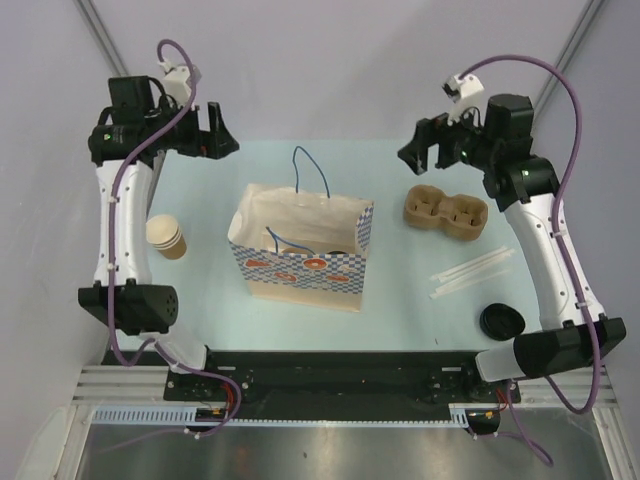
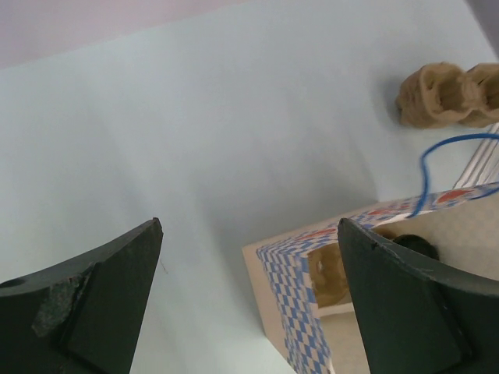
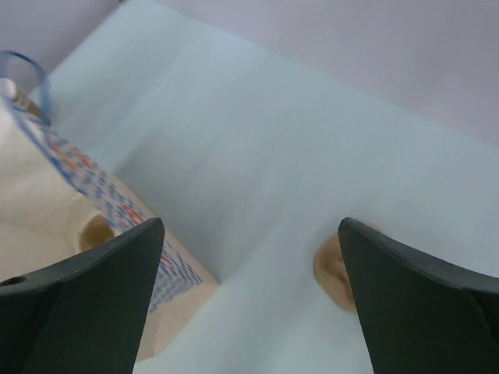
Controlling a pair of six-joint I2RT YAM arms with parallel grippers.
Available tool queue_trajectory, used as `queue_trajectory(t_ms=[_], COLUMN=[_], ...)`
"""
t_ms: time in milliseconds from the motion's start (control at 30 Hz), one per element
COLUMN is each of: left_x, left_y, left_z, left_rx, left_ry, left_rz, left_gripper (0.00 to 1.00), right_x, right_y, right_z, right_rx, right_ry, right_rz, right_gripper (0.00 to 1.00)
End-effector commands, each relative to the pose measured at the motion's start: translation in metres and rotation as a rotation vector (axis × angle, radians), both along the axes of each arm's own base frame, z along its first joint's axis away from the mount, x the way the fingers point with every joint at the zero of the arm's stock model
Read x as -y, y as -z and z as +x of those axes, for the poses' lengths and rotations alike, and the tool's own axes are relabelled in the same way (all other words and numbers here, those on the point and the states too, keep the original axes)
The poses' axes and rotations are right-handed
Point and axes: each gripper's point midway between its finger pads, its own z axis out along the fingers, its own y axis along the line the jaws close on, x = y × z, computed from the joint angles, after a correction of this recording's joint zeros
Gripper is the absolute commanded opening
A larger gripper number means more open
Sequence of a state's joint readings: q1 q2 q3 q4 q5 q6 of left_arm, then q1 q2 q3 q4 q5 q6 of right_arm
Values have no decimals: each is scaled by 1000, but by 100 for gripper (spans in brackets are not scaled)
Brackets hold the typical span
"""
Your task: Pack the takeout coffee
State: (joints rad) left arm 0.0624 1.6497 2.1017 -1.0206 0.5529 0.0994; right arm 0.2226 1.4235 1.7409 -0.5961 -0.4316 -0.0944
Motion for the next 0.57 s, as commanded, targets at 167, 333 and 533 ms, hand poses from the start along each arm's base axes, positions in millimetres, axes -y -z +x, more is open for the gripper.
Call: queue_trajectory(t_ms=[167, 333, 533], left_x=[-25, -30, -41], left_y=[96, 135, 129], left_z=[-6, -25, -27], left_rx=[-211, -271, -243], left_ry=[-53, -75, -128], left_rz=[94, 99, 129], left_gripper=[99, 100, 100], right_x=[73, 86, 88], right_y=[108, 134, 132], right_z=[0, -12, -6], right_rx=[-281, -331, -292], right_ry=[179, 207, 214], right_rz=[52, 35, 34], right_gripper=[100, 100, 100])
